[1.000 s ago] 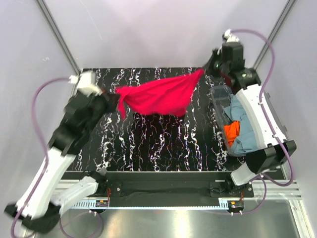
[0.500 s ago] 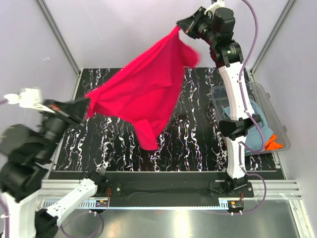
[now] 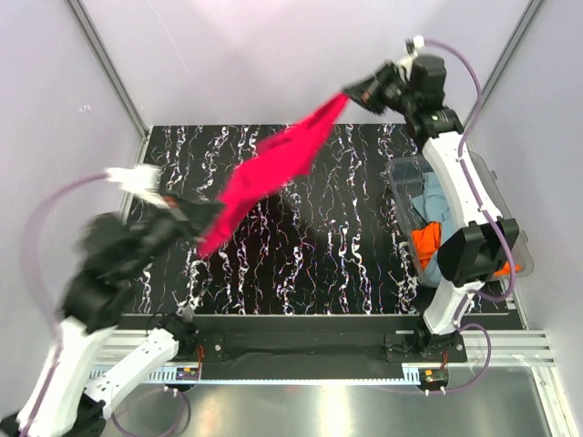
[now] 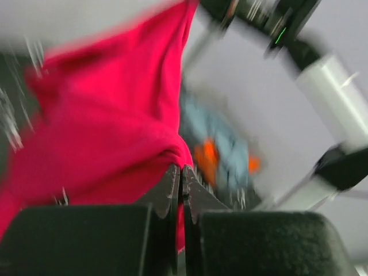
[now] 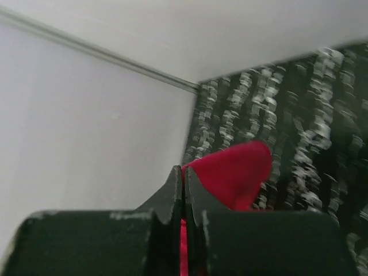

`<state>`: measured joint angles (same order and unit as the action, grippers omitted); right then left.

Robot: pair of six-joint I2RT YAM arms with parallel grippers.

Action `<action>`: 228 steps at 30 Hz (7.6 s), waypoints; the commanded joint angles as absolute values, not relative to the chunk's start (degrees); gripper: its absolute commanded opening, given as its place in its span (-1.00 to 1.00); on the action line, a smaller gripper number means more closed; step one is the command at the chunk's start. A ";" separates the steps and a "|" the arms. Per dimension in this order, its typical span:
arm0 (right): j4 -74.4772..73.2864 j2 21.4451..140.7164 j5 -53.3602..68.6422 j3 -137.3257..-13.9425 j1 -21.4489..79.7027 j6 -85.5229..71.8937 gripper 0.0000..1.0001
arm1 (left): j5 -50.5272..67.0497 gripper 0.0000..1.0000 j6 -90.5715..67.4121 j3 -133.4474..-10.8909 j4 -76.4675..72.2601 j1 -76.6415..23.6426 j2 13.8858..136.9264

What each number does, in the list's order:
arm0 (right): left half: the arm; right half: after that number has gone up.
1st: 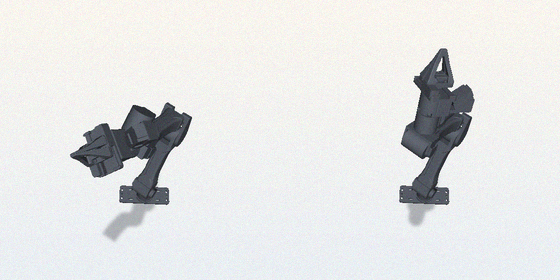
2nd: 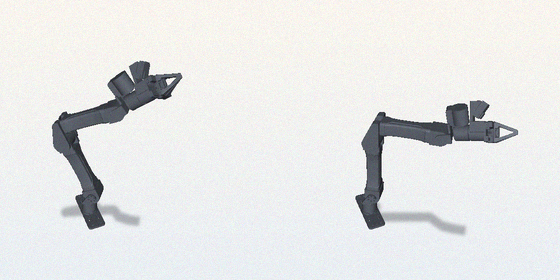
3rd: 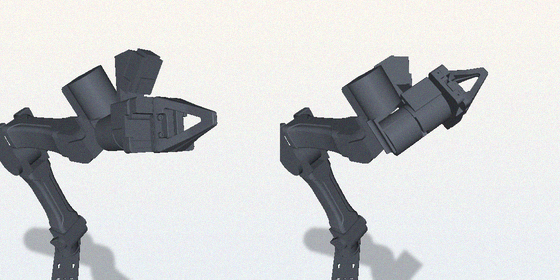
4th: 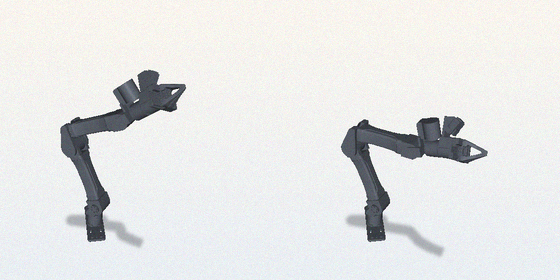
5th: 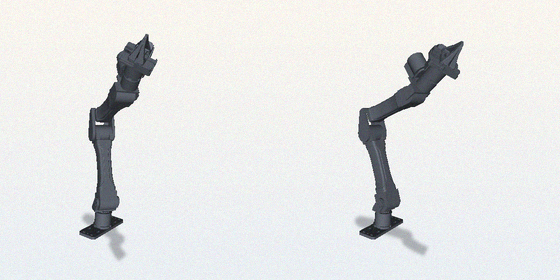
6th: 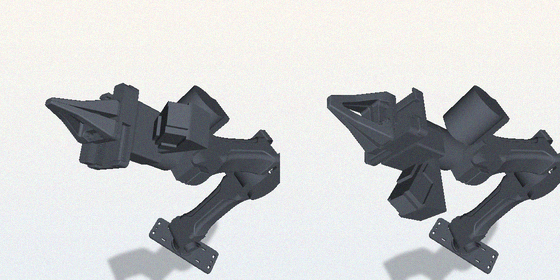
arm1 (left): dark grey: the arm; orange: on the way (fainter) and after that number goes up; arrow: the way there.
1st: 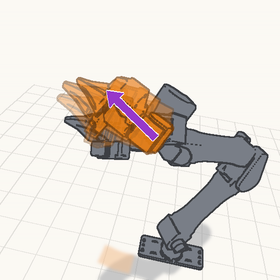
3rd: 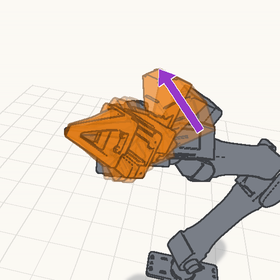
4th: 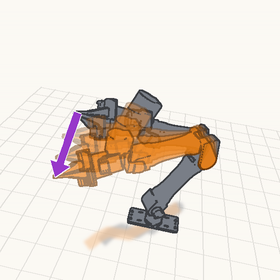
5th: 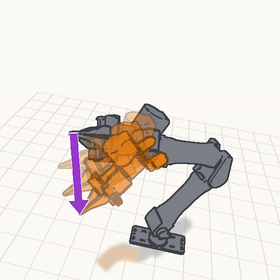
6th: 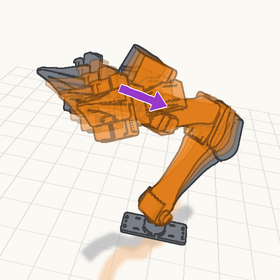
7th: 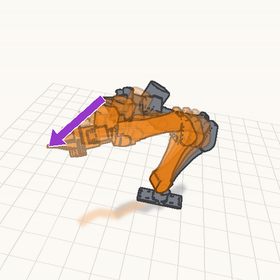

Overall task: Fold and stack the t-shirts
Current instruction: Flatten the tshirt out

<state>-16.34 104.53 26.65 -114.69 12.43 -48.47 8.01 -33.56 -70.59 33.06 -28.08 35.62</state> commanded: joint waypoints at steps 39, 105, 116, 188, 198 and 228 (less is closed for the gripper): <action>-41.66 112.09 5.29 -94.86 19.86 -28.38 0.31 | 9.94 0.91 -22.59 -73.92 21.27 -7.65 105.82; -66.00 64.89 -20.04 -95.55 24.87 -24.43 -1.00 | 33.21 -1.00 -34.54 -85.53 11.71 -1.14 63.03; -63.56 62.29 -16.96 -90.78 24.87 -27.69 -1.00 | 23.86 -1.00 -29.28 -79.98 19.83 -2.99 58.88; -27.24 90.18 14.94 -47.73 29.44 -39.03 0.04 | 11.60 -0.91 -26.98 -50.54 27.60 -0.09 68.91; -32.08 82.27 11.78 -45.71 29.36 -38.85 0.01 | 12.74 -0.92 -26.63 -50.63 27.69 -0.09 69.52; -32.77 89.40 8.53 -47.11 29.18 -34.37 -1.00 | 14.41 0.08 -29.62 -45.79 27.77 -0.09 68.64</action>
<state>-28.75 91.90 13.56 -47.35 28.99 -36.58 12.95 -28.12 -46.04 29.26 -0.40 70.24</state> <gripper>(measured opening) 0.022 0.403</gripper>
